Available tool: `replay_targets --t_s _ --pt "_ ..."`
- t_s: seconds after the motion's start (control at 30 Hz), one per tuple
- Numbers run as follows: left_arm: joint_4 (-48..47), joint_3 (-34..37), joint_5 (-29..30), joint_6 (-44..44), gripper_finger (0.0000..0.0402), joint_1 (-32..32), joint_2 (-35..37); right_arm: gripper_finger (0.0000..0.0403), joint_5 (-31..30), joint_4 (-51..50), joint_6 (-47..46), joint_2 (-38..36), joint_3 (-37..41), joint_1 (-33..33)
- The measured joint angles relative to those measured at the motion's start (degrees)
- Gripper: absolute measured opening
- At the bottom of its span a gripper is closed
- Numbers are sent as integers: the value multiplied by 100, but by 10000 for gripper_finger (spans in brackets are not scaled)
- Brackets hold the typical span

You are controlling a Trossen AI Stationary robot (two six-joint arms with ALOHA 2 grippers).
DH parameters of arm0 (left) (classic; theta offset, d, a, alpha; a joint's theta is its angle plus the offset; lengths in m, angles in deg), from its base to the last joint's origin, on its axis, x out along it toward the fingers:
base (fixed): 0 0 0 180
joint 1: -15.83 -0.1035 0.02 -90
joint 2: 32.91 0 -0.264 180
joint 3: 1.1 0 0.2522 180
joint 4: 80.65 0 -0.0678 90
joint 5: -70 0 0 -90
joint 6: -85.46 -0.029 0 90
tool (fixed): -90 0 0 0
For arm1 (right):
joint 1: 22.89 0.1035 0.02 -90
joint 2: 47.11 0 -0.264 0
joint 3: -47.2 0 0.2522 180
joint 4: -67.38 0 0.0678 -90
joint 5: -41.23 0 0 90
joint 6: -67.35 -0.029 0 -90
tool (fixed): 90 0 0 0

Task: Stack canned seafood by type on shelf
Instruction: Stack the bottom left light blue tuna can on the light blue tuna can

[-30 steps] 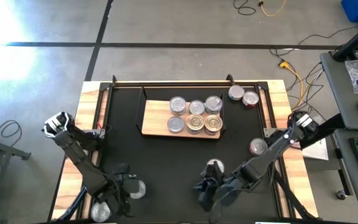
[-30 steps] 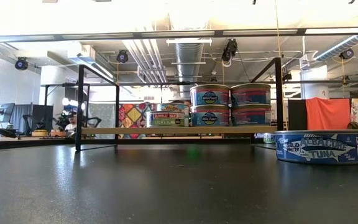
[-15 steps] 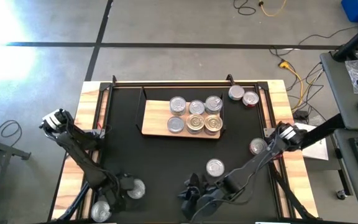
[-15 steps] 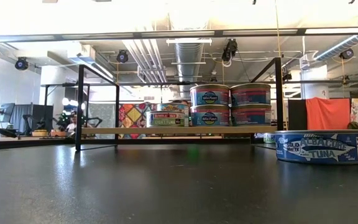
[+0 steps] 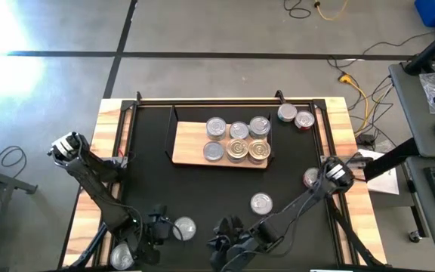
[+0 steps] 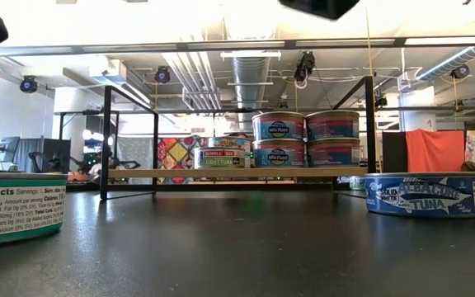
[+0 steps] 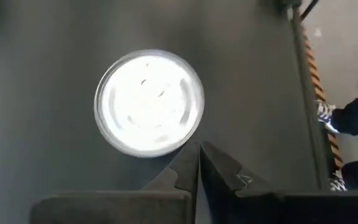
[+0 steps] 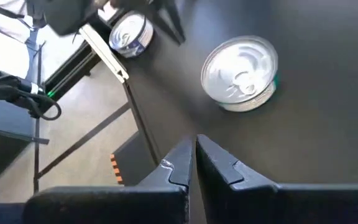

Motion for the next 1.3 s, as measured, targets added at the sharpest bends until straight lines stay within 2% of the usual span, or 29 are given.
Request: replay_targets --t_s 0.17,0.27,0.4,0.47,0.57,0.7,0.9,1.0,1.1,1.23,1.3 --pt "-29 90 -47 206 39 96 0 13 22 24 76 401 -283 -5" --pt "-43 100 -46 250 84 123 0 13 23 31 302 629 -569 -13" --pt "-309 115 -46 266 155 131 0 16 22 0 1050 911 -1012 -30" --pt "-384 116 -22 265 189 137 0 29 21 -47 1476 1052 -1269 -44" --pt "-503 116 135 263 231 149 9 74 17 -360 1785 1193 -1600 -79" --pt "-675 116 281 265 270 148 110 165 -140 -908 1814 1220 -1777 -126" --pt "-837 186 364 439 303 151 234 314 -193 -1612 1856 1227 -1941 -224" --pt "-802 254 363 638 314 162 236 376 -191 -1785 1865 1227 -1948 -303" --pt "-683 397 369 811 324 173 238 393 -21 -1901 1843 1227 -1924 -421" --pt "-512 582 404 1050 329 173 238 377 1067 -1907 1788 1230 -1833 -648" --pt "-422 586 410 1101 329 177 244 373 1188 -1917 1731 1277 -1827 -725"
